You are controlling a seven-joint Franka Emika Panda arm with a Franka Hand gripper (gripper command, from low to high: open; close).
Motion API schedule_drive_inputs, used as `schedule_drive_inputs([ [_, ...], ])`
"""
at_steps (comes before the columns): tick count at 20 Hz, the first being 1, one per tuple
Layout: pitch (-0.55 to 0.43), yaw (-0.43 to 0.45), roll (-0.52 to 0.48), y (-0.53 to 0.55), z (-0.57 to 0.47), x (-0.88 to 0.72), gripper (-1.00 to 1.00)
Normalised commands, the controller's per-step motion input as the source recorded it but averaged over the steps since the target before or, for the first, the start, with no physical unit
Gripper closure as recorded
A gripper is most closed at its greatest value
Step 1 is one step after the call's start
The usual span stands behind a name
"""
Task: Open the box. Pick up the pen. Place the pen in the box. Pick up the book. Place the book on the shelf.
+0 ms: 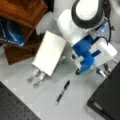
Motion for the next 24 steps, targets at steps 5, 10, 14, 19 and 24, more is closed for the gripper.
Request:
schedule_drive_inputs([
  [5, 0.057, 0.066, -0.282, 0.45, 0.49, 0.1, 1.0],
  [10, 0.013, 0.076, -0.271, 0.41, 0.44, 0.08, 1.0],
  [14, 0.002, 0.042, -0.242, 0.3, 0.26, 0.08, 1.0],
  [19, 0.03, 0.0, -0.176, 0.2, 0.14, 0.08, 1.0],
  [24, 0.033, -0.019, -0.135, 0.26, 0.11, 0.06, 1.0],
])
